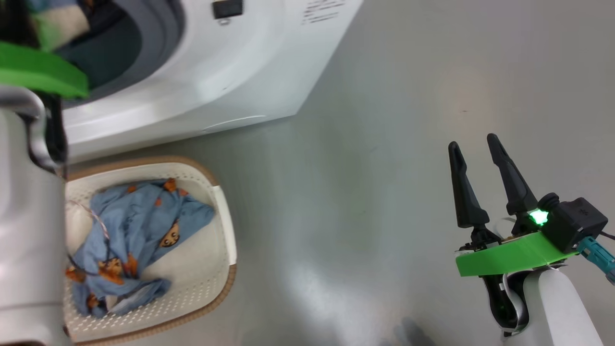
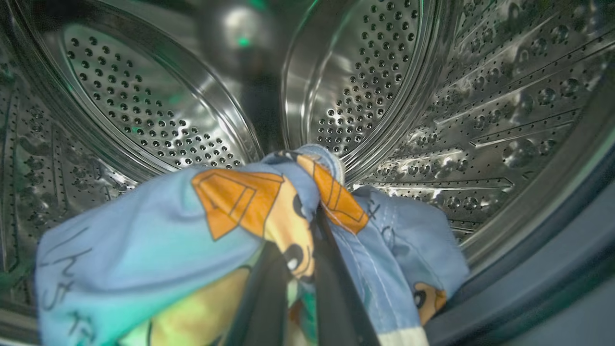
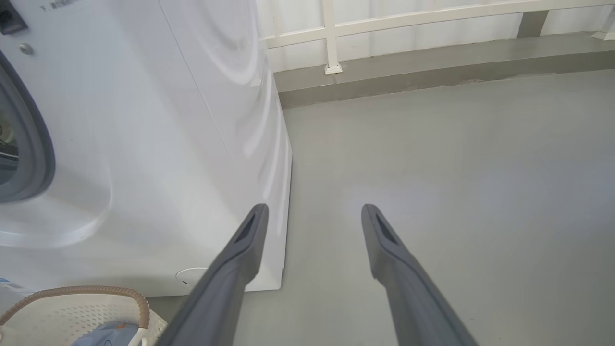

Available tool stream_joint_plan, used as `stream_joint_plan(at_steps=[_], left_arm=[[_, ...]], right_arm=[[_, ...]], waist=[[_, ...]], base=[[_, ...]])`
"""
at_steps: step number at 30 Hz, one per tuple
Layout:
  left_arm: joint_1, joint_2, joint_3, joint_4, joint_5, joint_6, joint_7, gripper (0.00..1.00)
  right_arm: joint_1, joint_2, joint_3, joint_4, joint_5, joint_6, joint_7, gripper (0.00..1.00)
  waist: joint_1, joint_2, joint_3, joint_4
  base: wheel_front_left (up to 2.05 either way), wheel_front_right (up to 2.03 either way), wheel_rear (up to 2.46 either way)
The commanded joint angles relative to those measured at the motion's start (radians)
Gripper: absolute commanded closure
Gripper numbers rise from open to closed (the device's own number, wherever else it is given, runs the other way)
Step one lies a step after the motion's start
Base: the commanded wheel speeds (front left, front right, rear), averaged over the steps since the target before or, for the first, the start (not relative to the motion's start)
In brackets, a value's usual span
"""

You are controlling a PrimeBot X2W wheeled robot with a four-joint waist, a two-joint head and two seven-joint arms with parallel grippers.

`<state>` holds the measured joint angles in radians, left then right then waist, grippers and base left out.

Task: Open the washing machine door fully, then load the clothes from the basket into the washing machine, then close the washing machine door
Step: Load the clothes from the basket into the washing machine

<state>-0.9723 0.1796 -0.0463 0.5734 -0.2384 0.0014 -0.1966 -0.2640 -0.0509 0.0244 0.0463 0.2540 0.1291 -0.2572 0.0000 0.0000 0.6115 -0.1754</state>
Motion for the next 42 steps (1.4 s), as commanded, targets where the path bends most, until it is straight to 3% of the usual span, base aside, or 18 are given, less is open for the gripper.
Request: stream_joint_plan(at_steps=[1, 10, 20, 24, 30, 31, 33, 34, 35, 42], left_arm=[[-0.036, 0.05, 0.016, 0.004, 0.013, 0.01, -0.01, 1.0], [-0.22, 0.132, 0.009, 0.255, 0.053, 0.017, -0.049, 1.0], [-0.35, 0.233, 0.018, 0.444, 0.074, 0.039, -0.064, 1.0], [-0.379, 0.277, 0.032, 0.455, 0.084, 0.087, -0.065, 1.0], [-0.355, 0.273, 0.041, 0.54, 0.067, 0.082, -0.063, 1.0], [-0.356, 0.27, 0.037, 0.564, 0.067, 0.076, -0.056, 0.95], [-0.365, 0.265, 0.03, 0.591, 0.067, 0.074, -0.056, 0.64], [-0.37, 0.262, 0.031, 0.601, 0.065, 0.076, -0.057, 0.41], [-0.375, 0.258, 0.03, 0.61, 0.063, 0.077, -0.058, 0.01], [-0.381, 0.215, 0.007, 0.666, 0.065, 0.087, -0.06, 0.0]], right_arm=[[0.033, 0.001, 0.026, -0.017, 0.012, 0.002, -0.005, 0.0], [0.046, 0.001, 0.064, -0.014, 0.041, 0.002, -0.005, 0.0], [0.065, 0.001, 0.11, -0.014, 0.046, 0.002, -0.005, 0.0], [0.085, 0.001, 0.103, -0.017, 0.044, 0.002, -0.005, 0.0], [0.118, 0.001, 0.101, -0.012, 0.043, 0.002, -0.005, 0.0], [0.12, 0.001, 0.102, -0.011, 0.044, 0.002, -0.005, 0.0], [0.12, 0.001, 0.103, -0.01, 0.044, 0.002, -0.005, 0.0], [0.119, 0.001, 0.104, -0.01, 0.043, 0.002, -0.005, 0.0], [0.118, 0.001, 0.105, -0.01, 0.041, 0.002, -0.005, 0.0], [0.118, 0.001, 0.086, -0.007, 0.022, 0.002, -0.005, 0.0]], waist=[[0.0, 0.0, 0.001, -0.032], [0.0, 0.0, 0.011, -0.108], [0.0, 0.0, 0.036, -0.175], [0.0, 0.0, 0.043, -0.195], [0.0, 0.0, 0.03, -0.197], [0.0, 0.0, 0.027, -0.196], [0.0, 0.0, 0.023, -0.192], [0.0, 0.0, 0.019, -0.188], [0.0, 0.0, 0.016, -0.185], [0.0, 0.0, -0.021, -0.154]], base=[[0.0, 0.0, 0.0], [0.0, 0.0, 0.0], [0.0, 0.0, 0.0], [0.0, 0.0, 0.0], [0.0, 0.0, 0.0], [0.0, 0.0, 0.0], [0.0, 0.0, 0.0], [0.0, 0.0, 0.0], [0.0, 0.0, 0.0], [0.0, 0.0, 0.0]])
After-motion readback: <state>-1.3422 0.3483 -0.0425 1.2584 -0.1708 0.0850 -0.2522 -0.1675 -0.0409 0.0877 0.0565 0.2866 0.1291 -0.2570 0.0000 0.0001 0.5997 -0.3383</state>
